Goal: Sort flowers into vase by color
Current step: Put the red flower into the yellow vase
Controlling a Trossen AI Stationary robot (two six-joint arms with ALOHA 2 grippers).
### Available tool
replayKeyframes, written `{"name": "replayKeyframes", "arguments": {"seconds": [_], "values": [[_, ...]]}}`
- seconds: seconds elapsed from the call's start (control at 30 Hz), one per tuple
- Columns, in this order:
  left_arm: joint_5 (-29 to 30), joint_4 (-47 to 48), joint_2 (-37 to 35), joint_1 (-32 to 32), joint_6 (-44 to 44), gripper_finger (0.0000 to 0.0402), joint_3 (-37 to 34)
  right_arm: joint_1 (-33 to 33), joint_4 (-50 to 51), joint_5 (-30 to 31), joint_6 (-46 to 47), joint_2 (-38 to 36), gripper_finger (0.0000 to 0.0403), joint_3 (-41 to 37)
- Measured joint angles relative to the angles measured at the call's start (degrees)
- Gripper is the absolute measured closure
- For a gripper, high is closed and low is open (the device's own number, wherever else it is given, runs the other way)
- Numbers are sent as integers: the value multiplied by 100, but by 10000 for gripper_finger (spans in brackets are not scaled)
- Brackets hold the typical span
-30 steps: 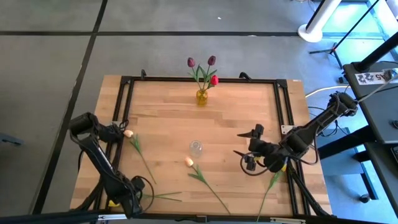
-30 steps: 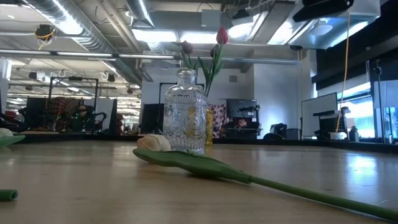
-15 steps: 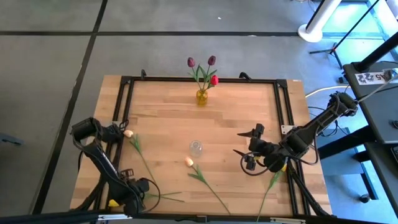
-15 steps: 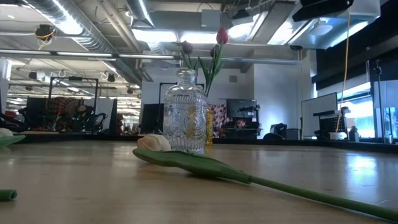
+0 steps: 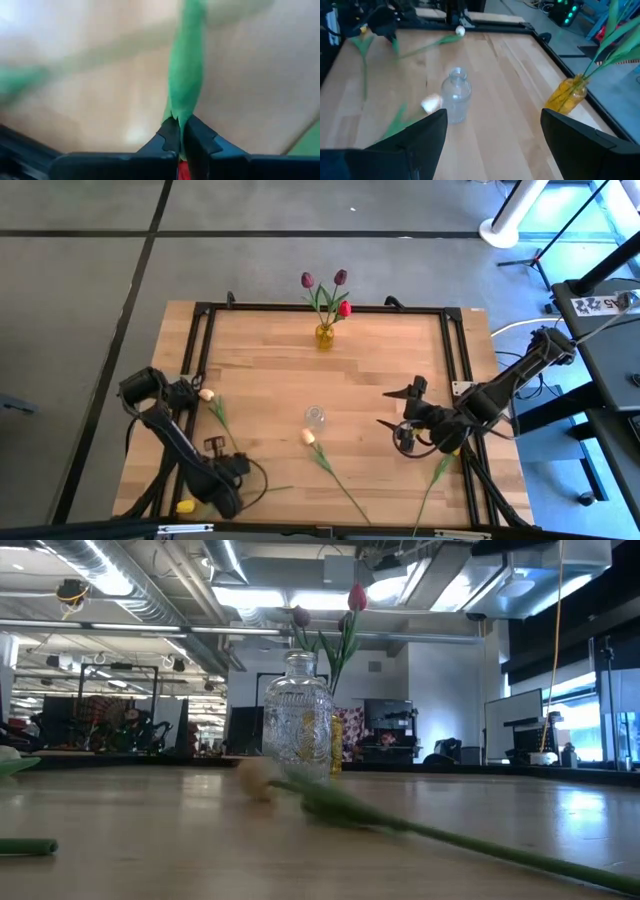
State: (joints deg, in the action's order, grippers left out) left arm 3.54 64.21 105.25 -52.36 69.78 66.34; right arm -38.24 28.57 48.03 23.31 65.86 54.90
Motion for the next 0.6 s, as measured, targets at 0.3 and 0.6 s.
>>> {"name": "replayKeyframes", "arguments": {"seconds": [0.3,0.6], "values": [[3322,2518,-156,1039,-1993,399,1973,2,787,-48,-367,-4,84,716],[6734,2106,-279,2297,-4916,400,2276,103,2223,278,231,-80,84,1568]]}}
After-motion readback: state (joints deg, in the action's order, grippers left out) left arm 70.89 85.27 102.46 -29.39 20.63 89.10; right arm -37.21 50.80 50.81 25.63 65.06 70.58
